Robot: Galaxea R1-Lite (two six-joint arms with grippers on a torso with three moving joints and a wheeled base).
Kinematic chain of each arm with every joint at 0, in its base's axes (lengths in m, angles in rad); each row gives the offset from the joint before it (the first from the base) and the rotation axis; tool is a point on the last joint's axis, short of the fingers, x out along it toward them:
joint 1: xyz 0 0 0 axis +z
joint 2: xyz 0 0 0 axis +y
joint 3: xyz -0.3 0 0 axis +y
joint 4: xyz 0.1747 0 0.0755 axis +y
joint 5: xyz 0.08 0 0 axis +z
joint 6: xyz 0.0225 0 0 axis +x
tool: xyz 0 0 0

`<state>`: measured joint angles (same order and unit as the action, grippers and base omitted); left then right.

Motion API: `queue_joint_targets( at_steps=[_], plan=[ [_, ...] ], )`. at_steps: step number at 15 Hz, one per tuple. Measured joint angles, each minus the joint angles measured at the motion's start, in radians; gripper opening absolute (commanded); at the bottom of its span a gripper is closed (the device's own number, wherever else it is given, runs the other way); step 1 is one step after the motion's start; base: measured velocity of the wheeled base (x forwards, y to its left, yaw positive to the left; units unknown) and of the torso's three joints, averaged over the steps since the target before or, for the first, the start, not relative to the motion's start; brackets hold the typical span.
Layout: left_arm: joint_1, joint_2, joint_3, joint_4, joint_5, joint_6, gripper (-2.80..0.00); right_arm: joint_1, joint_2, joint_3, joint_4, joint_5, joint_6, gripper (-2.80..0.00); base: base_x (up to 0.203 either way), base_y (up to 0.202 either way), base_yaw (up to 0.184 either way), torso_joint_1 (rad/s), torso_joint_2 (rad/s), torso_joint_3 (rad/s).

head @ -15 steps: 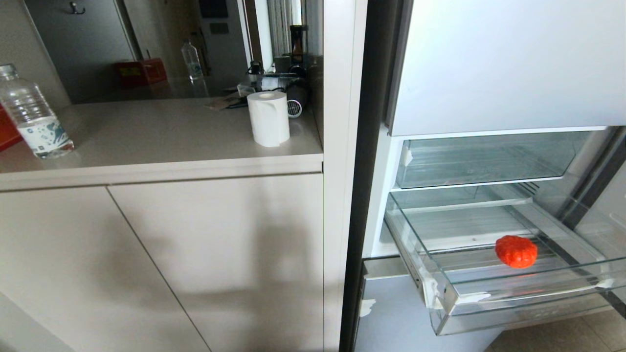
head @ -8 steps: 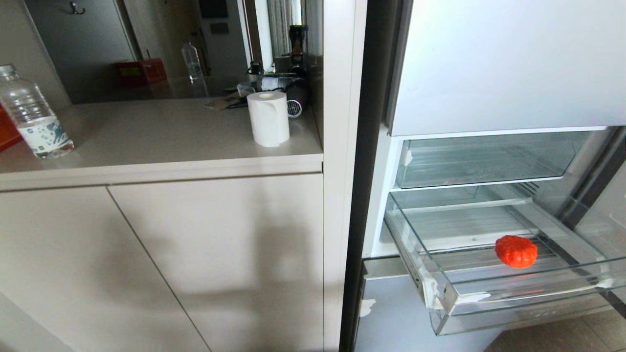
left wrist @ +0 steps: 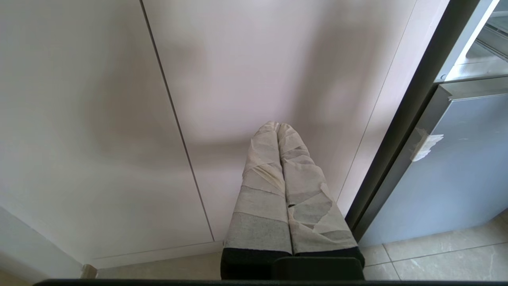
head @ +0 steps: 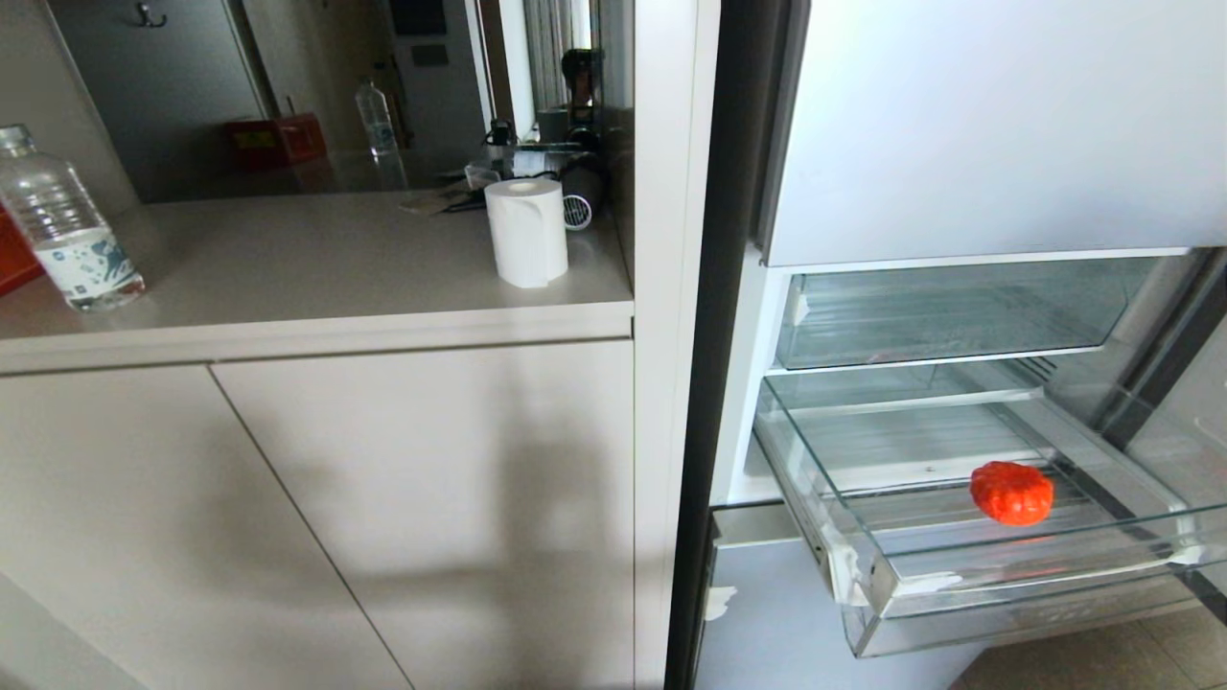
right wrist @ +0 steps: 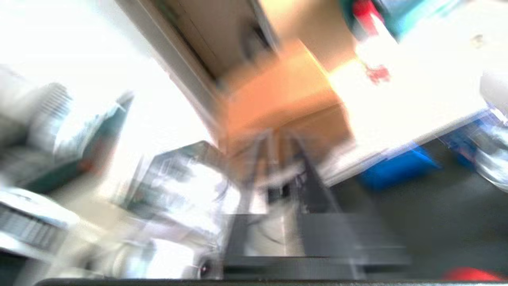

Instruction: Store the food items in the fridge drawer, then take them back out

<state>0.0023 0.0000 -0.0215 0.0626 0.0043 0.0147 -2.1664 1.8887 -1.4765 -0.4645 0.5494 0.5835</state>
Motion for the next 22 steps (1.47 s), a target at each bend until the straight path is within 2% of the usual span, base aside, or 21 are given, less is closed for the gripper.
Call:
queue_joint_targets(
  at_steps=[4, 6, 8, 10, 13, 15, 16, 18, 20, 22],
  plan=[
    [0.0, 0.0, 0.0, 0.0, 0.0, -0.001, -2.8, 0.006, -0.303, 0.056, -0.062, 0.011, 0.243, -2.8, 0.0, 0.0, 0.0, 0.0, 0.0, 0.0],
    [0.0, 0.0, 0.0, 0.0, 0.0, 0.0, -2.8, 0.067, -0.444, 0.084, -0.073, 0.054, 0.339, -2.8, 0.0, 0.0, 0.0, 0.0, 0.0, 0.0],
    [0.0, 0.0, 0.0, 0.0, 0.0, -0.001, -2.8, 0.231, -0.549, 0.127, -0.071, 0.115, 0.37, -2.8, 0.0, 0.0, 0.0, 0.0, 0.0, 0.0],
    [0.0, 0.0, 0.0, 0.0, 0.0, -0.001, -2.8, 0.462, -0.633, 0.186, -0.065, 0.174, 0.357, -2.8, 0.0, 0.0, 0.0, 0.0, 0.0, 0.0],
    [0.0, 0.0, 0.0, 0.0, 0.0, 0.0, -2.8, 0.849, -0.724, 0.311, 0.009, 0.231, 0.273, -2.8, 0.0, 0.0, 0.0, 0.0, 0.0, 0.0],
    [0.0, 0.0, 0.0, 0.0, 0.0, -0.001, -2.8, 1.082, -0.764, 0.44, 0.108, 0.214, 0.172, -2.8, 0.0, 0.0, 0.0, 0.0, 0.0, 0.0],
    [0.0, 0.0, 0.0, 0.0, 0.0, -0.001, -2.8, 1.178, -0.774, 0.509, 0.147, 0.182, 0.123, -2.8, 0.0, 0.0, 0.0, 0.0, 0.0, 0.0],
    [0.0, 0.0, 0.0, 0.0, 0.0, 0.0, -2.8, 1.373, -0.76, 0.669, 0.198, 0.063, -0.001, -2.8, 0.0, 0.0, 0.0, 0.0, 0.0, 0.0],
    [0.0, 0.0, 0.0, 0.0, 0.0, 0.0, -2.8, 1.525, -0.694, 0.753, 0.212, -0.072, -0.137, -2.8, 0.0, 0.0, 0.0, 0.0, 0.0, 0.0],
    [0.0, 0.0, 0.0, 0.0, 0.0, -0.001, -2.8, 1.634, -0.614, 0.773, 0.214, -0.21, -0.27, -2.8, 0.0, 0.0, 0.0, 0.0, 0.0, 0.0]
  ],
)
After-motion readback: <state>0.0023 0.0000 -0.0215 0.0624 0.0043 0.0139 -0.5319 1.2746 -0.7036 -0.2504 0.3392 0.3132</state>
